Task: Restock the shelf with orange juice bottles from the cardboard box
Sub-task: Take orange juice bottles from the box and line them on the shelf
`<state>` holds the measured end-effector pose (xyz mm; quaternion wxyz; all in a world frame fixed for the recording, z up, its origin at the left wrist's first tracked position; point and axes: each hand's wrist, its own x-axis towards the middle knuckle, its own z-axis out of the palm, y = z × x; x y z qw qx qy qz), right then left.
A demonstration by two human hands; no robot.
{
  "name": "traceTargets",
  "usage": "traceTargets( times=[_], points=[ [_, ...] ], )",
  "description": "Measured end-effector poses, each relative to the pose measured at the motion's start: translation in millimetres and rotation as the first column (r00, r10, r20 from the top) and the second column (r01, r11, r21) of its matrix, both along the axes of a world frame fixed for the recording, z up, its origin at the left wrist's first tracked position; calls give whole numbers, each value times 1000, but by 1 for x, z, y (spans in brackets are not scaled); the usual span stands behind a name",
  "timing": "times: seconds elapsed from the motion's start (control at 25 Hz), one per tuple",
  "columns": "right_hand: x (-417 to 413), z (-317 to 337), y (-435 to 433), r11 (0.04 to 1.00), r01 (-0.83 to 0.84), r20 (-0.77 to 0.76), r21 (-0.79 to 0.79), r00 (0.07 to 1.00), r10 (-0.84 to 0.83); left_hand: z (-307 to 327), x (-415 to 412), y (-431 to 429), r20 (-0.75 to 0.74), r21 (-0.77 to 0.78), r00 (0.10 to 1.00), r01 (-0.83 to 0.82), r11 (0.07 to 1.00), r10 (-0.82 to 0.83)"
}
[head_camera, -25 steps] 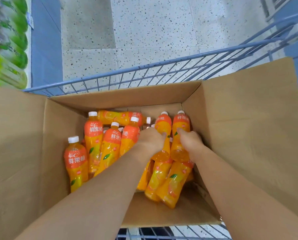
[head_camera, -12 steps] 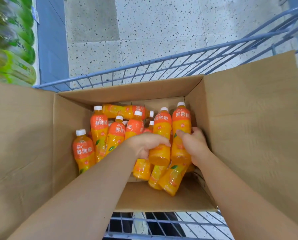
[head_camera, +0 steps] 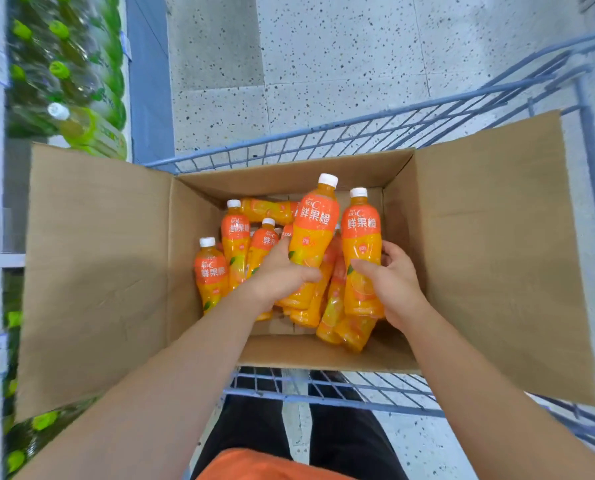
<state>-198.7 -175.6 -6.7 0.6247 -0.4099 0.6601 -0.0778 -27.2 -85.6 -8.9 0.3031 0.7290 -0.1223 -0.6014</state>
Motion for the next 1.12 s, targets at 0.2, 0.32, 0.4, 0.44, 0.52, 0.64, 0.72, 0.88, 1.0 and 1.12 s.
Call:
traceTargets(
  times=[0.2,0.32,0.4,0.44,0.52,0.64,0.72,0.88,1.0,1.12],
  points=[
    [19,65,23,990,-20,97,-140,995,34,65,17,29,194,-152,959,-180,972,208],
    [38,107,32,970,-61,152,-236,983,99,110,38,45,267,-233,939,-156,960,217],
    [53,137,45,948,-71,177,-310,975,131,137,52,58,318,-299,917,-143,944,240],
    [59,149,50,936,-72,190,-345,971,144,148,59,62,339,-332,905,-140,933,257],
    [71,173,61,915,-72,220,-396,960,171,170,71,74,338,-397,891,-156,904,303],
    [88,202,70,884,-57,300,-463,929,217,205,85,89,324,-498,867,-184,847,379],
    [100,219,74,866,-69,343,-495,900,268,224,90,100,324,-547,835,-218,808,445],
    [123,250,79,804,-157,390,-574,810,437,258,91,127,350,-613,740,-283,738,575],
    [136,271,88,764,-233,433,-601,709,557,277,80,153,337,-642,648,-372,670,683],
    [146,287,101,717,-304,458,-627,600,656,291,64,178,322,-670,548,-444,595,772]
  ],
)
